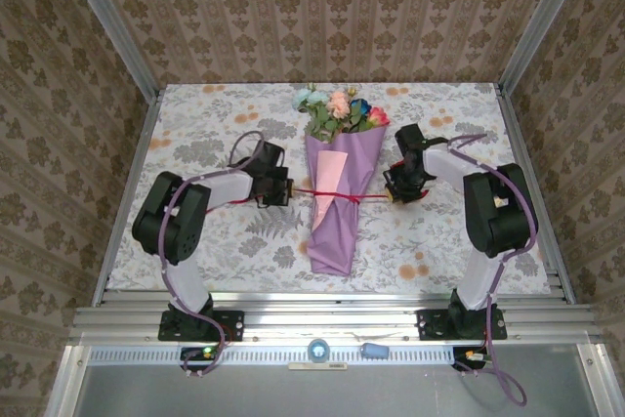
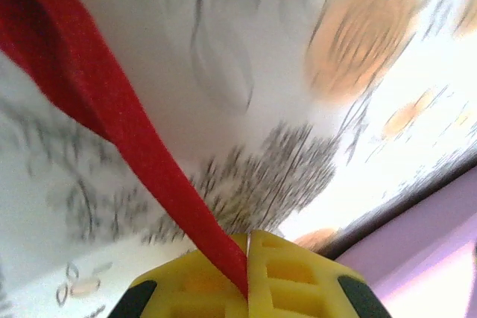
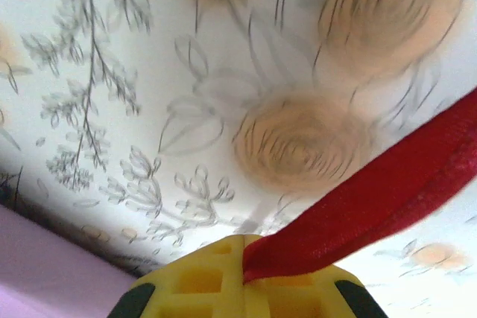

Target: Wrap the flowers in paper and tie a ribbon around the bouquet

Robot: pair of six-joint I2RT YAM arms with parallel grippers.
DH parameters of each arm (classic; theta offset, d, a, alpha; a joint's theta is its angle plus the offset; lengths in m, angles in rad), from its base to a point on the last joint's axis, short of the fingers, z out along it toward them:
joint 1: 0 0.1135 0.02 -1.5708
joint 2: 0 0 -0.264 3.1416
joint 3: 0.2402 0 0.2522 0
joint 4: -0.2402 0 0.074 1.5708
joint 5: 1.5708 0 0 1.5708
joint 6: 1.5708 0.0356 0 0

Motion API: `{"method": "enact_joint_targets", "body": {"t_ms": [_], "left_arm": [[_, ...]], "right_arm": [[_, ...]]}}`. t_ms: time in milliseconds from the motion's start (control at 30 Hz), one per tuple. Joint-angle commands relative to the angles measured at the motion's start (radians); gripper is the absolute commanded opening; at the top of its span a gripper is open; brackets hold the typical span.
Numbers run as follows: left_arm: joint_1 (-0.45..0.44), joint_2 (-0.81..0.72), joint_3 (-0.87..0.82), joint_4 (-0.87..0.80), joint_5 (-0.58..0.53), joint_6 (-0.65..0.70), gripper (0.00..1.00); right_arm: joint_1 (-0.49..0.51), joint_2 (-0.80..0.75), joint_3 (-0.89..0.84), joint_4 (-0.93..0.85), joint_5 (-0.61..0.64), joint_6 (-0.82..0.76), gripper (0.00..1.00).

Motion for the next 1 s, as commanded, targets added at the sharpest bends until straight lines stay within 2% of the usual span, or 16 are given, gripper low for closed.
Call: {"method": "enact_joint_targets", "body": {"t_ms": [0,167,333,400,700,967], "left_arm": [[0.083,-0.064,-0.031,-0.006,0.002,0.087,0.00],[0.194,-0.122,-0.095,0.026,0.011,0.142,0.00],[0.273,-0.143,-0.125,0.048,0.042,0.183,0.00],[0.295,-0.153,-0.136,0.052,0.047,0.189,0.00],[0.386,-0.194,-0.162,0.053,0.076,0.211,0.00],[0.452,-0.220,-0.204,0.082,0.105,0.199,0.00]], "right_arm": [[-0.036,0.018,0.020,-0.159,0.161,-0.346,0.00],[-0.043,0.043,0.070,-0.247,0.293,-0.626,0.00],[-0.046,0.025,0.069,-0.296,0.430,-0.764,0.00],[-0.052,0.008,0.055,-0.296,0.464,-0.788,0.00],[-0.138,-0.016,0.006,-0.270,0.471,-0.807,0.00],[-0.150,-0.022,0.024,-0.276,0.565,-0.881,0.00]]}}
